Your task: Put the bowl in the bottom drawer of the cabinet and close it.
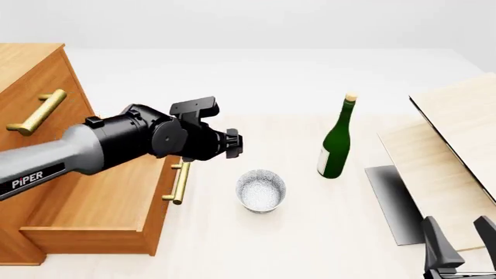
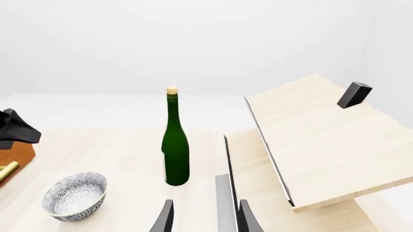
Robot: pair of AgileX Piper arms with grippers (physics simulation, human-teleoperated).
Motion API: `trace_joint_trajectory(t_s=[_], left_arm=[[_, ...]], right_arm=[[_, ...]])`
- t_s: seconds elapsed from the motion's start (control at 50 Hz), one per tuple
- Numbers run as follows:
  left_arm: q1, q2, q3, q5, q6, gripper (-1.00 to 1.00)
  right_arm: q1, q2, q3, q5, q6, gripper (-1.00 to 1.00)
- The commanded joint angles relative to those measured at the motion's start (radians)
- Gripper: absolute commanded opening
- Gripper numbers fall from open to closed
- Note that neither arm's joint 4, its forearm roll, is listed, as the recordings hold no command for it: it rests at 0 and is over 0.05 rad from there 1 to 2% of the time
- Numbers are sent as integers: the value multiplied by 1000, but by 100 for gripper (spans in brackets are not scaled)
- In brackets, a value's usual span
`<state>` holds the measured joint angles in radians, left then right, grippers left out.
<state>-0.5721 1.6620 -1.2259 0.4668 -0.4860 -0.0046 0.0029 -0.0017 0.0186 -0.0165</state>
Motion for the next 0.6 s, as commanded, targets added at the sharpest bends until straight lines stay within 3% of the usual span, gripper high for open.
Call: trace_joint_trajectory(t_s=[0.02, 0.6], left_arm=[[27, 34, 40, -32, -16, 100], [28, 138, 51, -99, -64, 100]], right_arm=[[0, 0, 0, 0, 0, 100], [0, 1, 0, -1, 0, 100]])
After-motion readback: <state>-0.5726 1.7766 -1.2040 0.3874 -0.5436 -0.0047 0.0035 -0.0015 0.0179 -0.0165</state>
